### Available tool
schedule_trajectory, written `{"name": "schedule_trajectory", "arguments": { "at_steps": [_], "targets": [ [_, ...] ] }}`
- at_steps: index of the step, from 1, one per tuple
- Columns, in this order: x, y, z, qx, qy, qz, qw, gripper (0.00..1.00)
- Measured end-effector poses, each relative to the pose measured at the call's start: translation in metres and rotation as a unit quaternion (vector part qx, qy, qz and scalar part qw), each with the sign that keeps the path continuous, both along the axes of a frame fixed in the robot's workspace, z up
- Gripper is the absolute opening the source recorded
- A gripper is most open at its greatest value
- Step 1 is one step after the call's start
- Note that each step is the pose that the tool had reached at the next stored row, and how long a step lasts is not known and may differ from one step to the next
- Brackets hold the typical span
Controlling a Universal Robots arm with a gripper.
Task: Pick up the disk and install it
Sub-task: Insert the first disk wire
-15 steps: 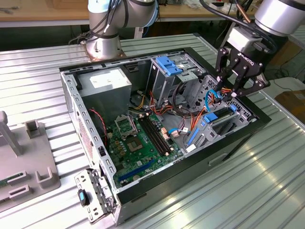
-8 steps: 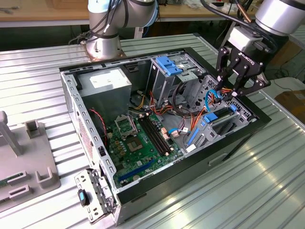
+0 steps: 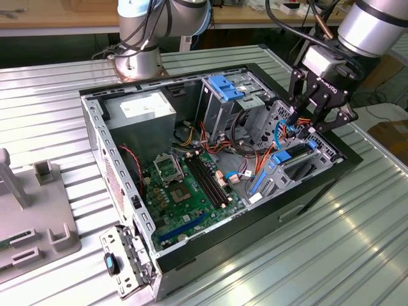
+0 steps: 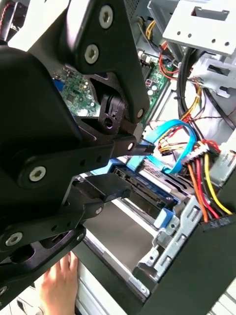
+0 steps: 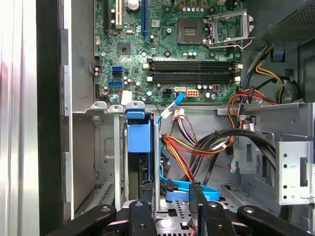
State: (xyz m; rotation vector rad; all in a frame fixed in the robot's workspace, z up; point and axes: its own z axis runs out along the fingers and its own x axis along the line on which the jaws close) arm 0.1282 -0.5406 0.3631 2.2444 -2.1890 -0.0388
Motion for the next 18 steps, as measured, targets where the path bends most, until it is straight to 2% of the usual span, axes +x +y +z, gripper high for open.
{"name": "schedule_trajectory", "arguments": {
  "at_steps": [2,3,4,8,9,11,13,18],
  "targets": [
    [0.0,0.0,0.0,0.0002,0.0,0.0,1.0,0.42],
    [0.0,-0.0005,-0.0002,0.0096,0.0,0.0,1.0,0.42],
    [0.0,-0.0008,-0.0003,0.0169,0.0,0.0,0.9999,0.42],
    [0.0,-0.0024,-0.0025,0.0182,0.0005,-0.006,0.9998,0.42],
    [0.0,-0.005,-0.0029,0.0183,0.0011,-0.007,0.9998,0.42],
    [0.0,-0.0071,-0.0037,0.0183,0.0017,-0.009,0.9998,0.42],
    [0.0,-0.0111,-0.0058,0.0183,0.0038,-0.014,0.9997,0.42],
    [0.0,-0.0117,-0.006,0.0187,0.0041,-0.014,0.9997,0.42]
  ]
}}
